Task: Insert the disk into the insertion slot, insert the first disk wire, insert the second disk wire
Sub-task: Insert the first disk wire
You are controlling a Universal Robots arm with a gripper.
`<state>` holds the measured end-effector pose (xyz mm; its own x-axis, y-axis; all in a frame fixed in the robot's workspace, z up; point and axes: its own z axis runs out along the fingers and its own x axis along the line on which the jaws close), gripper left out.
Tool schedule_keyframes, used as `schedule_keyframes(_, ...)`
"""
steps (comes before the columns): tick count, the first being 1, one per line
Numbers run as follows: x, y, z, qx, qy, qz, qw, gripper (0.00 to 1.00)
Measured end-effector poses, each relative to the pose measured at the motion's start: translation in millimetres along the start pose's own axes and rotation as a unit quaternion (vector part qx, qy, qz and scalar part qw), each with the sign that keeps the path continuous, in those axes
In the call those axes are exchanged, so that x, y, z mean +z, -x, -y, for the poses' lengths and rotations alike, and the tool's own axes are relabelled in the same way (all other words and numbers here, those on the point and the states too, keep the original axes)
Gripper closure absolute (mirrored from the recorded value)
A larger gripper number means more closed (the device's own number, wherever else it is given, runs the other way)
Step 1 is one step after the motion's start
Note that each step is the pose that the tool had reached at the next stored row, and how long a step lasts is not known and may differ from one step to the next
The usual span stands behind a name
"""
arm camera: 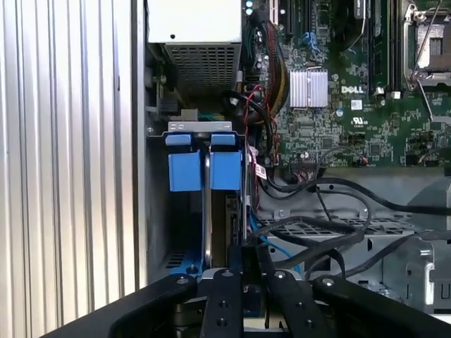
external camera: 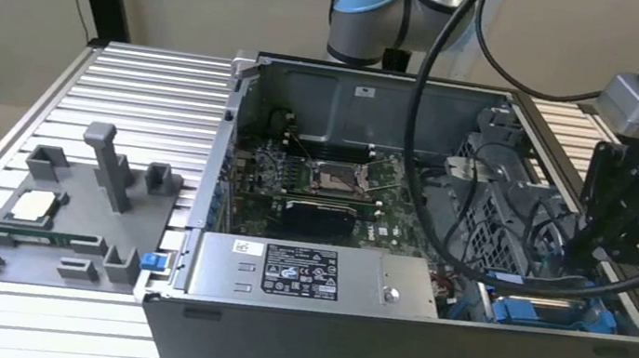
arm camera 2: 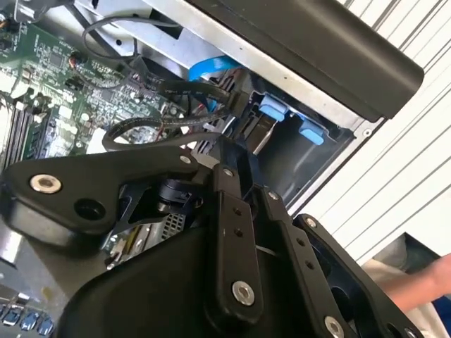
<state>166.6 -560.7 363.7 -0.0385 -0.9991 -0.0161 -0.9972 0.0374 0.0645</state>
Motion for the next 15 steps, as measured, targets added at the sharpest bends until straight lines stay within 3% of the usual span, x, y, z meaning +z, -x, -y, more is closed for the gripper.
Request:
schedule_keyframes(8,6.4,-1.4,0.5,-0.004,0.0,-0.0006,1.0,1.0)
schedule_keyframes(15,11.1,-1.4,2.8,-0.003,-0.0002,-0.0087,1.0,1.0)
